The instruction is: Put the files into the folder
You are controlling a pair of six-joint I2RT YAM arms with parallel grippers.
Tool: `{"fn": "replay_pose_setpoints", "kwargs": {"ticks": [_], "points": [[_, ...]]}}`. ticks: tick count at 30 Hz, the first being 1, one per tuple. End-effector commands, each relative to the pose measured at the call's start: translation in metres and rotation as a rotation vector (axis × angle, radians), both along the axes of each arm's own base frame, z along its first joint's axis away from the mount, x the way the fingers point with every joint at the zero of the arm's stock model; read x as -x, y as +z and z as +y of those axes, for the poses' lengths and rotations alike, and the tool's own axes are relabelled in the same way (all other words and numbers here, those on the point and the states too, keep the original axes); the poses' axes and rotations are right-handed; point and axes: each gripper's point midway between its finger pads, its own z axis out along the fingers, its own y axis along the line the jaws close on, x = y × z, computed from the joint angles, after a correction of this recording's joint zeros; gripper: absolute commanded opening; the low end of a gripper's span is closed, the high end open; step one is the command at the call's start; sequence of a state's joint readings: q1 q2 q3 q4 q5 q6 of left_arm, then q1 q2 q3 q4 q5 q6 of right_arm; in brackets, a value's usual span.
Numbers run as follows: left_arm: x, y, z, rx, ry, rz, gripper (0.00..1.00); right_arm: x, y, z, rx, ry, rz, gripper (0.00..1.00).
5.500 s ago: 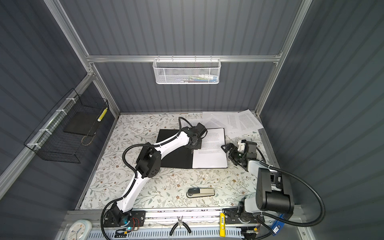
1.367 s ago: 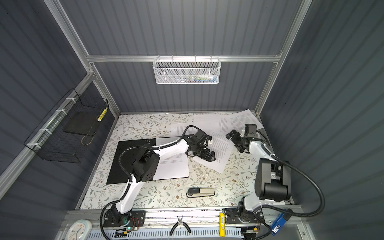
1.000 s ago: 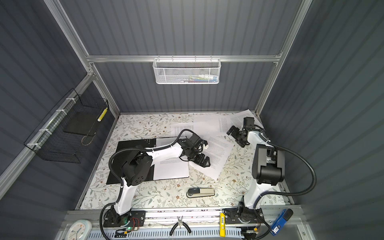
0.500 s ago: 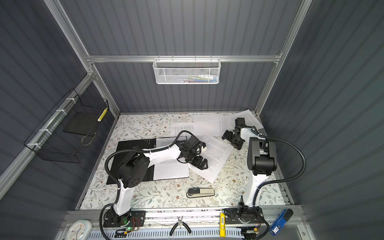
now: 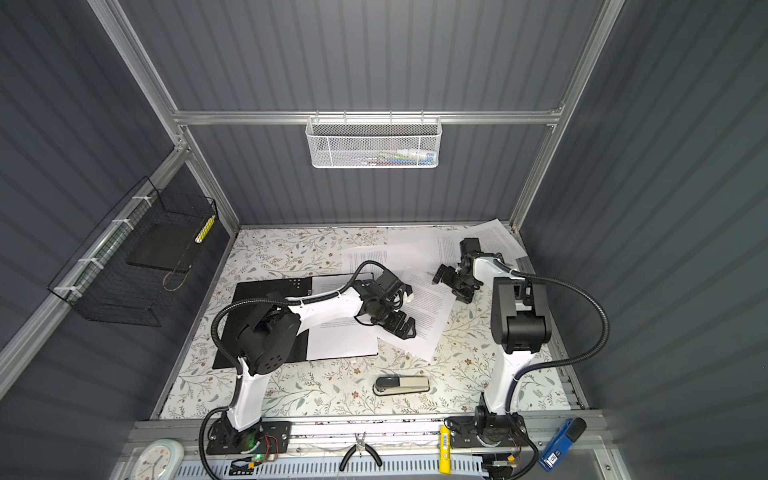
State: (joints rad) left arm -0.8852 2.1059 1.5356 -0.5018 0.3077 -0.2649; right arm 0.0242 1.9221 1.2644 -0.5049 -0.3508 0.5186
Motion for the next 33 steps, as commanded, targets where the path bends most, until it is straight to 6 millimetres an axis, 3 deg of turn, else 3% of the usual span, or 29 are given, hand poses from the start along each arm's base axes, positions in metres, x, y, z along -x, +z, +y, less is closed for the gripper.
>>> {"fn": "replay_pose_setpoints", "kwargs": {"ticks": [1,8,15,22,33], "points": [[0.013,-0.032,0.015,-0.105,-0.006,0.067,1.0,0.011,0.01,0.029,-0.179,0.029,-0.026,0.99],[0.013,-0.032,0.016,-0.106,-0.005,0.064,1.0,0.031,0.012,0.054,-0.344,0.045,-0.109,0.99],[0.013,-0.033,0.016,-0.107,-0.006,0.066,1.0,0.048,0.01,0.074,-0.381,0.117,-0.159,0.99],[0.013,-0.034,0.018,-0.11,-0.006,0.066,0.99,0.053,0.005,0.063,-0.288,0.101,-0.187,0.99],[0.007,-0.035,0.021,-0.109,0.009,0.069,0.99,0.088,0.011,0.082,-0.412,0.227,-0.223,0.99]]}}
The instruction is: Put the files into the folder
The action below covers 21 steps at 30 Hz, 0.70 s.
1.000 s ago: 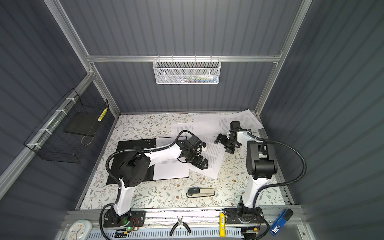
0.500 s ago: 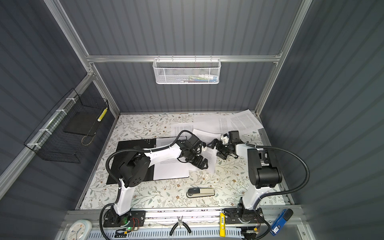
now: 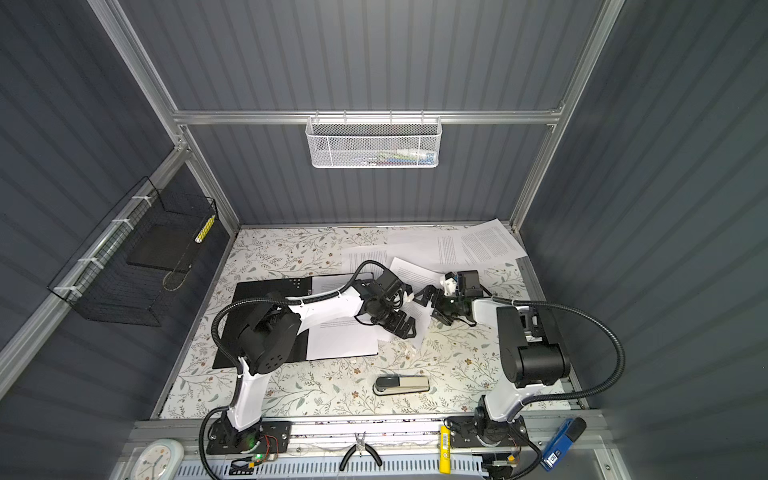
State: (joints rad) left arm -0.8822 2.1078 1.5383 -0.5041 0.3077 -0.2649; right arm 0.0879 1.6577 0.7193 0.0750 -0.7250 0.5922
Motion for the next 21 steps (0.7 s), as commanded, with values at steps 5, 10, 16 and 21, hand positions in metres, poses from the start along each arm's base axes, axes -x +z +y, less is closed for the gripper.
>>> {"fn": "replay_pose_setpoints", "kwargs": {"ticks": [5,10,16,21], "points": [[0.007,-0.034,0.022,-0.105,0.008,0.071,0.99,0.029,0.006,0.012,-0.053,0.112,-0.043,0.99],[0.005,-0.032,0.025,-0.104,0.013,0.069,0.99,0.03,0.013,0.009,0.005,0.125,-0.121,0.99],[0.002,-0.03,0.028,-0.103,0.023,0.067,0.99,0.021,0.033,0.002,0.058,0.091,-0.294,0.98],[0.002,-0.028,0.029,-0.099,0.024,0.066,0.99,0.025,0.054,0.025,-0.071,0.152,-0.381,0.95]]}}
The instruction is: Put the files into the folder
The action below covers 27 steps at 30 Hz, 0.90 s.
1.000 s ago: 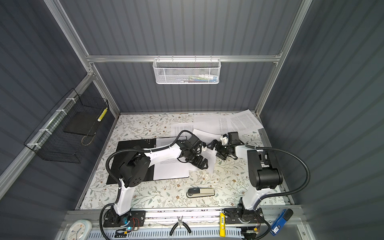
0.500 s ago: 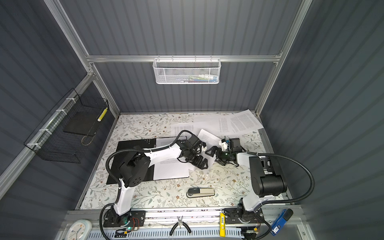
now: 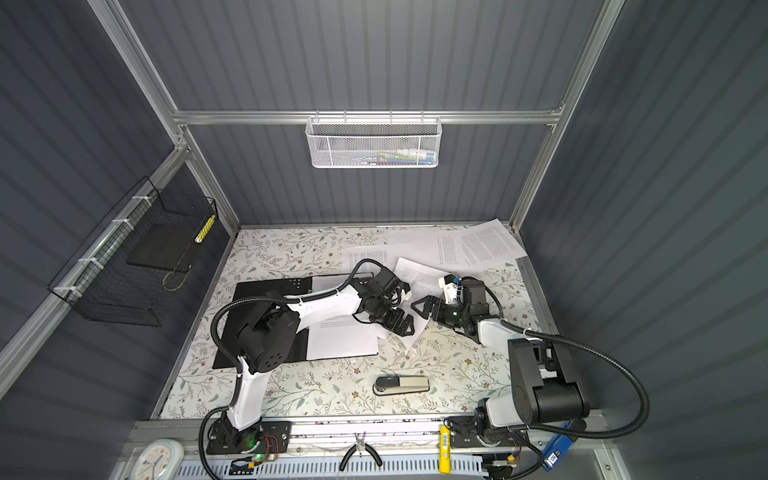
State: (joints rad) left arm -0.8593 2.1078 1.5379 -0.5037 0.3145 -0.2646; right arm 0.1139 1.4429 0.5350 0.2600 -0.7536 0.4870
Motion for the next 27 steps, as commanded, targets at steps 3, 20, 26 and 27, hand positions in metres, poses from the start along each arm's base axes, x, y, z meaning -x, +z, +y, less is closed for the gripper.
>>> {"fn": "replay_pose_setpoints", "kwargs": {"ticks": [3,20,26,27], "points": [[0.009,-0.027,0.025,-0.105,0.007,0.057,0.99,0.007,0.026,0.024,-0.123,0.094,-0.118,0.98],[0.009,-0.022,0.025,-0.092,0.01,0.051,0.99,-0.007,0.004,-0.001,-0.008,-0.099,-0.044,0.73],[0.009,-0.02,0.023,-0.081,0.01,0.055,0.99,-0.011,-0.006,-0.002,-0.034,-0.141,-0.014,0.59],[0.009,-0.02,0.023,-0.076,0.009,0.058,0.99,-0.011,-0.007,-0.002,-0.035,-0.147,-0.01,0.56]]}}
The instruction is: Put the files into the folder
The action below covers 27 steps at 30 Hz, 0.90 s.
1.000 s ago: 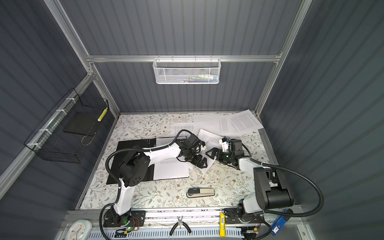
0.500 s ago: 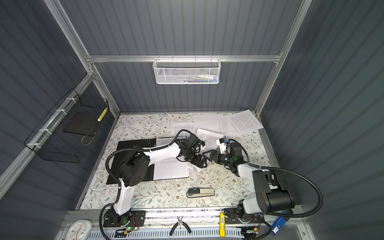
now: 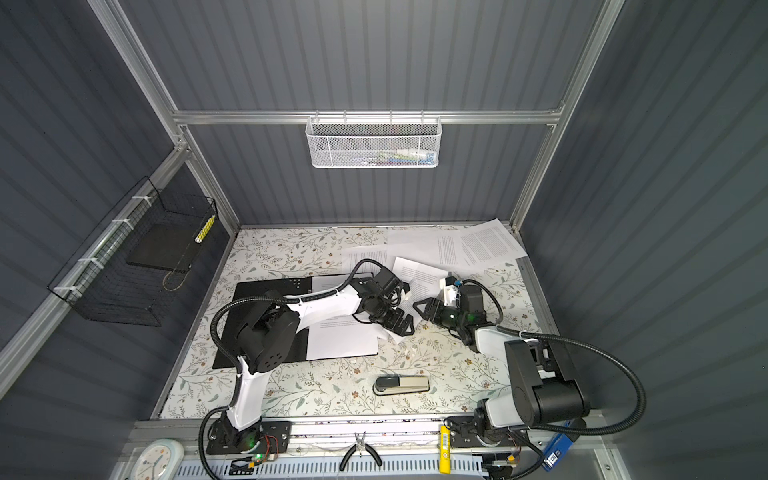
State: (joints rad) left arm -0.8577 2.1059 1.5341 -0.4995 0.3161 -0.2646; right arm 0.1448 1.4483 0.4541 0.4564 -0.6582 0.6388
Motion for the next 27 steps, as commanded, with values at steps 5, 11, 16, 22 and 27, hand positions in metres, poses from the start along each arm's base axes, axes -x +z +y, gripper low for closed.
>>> {"fn": "replay_pose_setpoints", "kwargs": {"ticks": [5,11,16,22,27], "points": [[0.006,-0.015,0.019,-0.055,0.016,0.057,0.99,-0.007,-0.013,-0.001,0.003,-0.083,0.019,0.32],[0.004,0.009,0.008,0.033,0.013,0.08,0.99,-0.014,-0.014,-0.009,-0.008,-0.163,0.01,0.07],[-0.004,0.061,-0.014,0.203,0.005,0.071,1.0,-0.014,-0.001,-0.015,0.045,-0.174,-0.011,0.0],[-0.005,0.181,-0.032,0.517,-0.029,-0.054,1.0,-0.009,0.028,-0.032,0.151,-0.176,-0.019,0.0],[-0.014,0.239,0.012,0.548,0.092,-0.239,1.0,-0.003,0.081,-0.038,0.219,-0.129,-0.092,0.0]]}}
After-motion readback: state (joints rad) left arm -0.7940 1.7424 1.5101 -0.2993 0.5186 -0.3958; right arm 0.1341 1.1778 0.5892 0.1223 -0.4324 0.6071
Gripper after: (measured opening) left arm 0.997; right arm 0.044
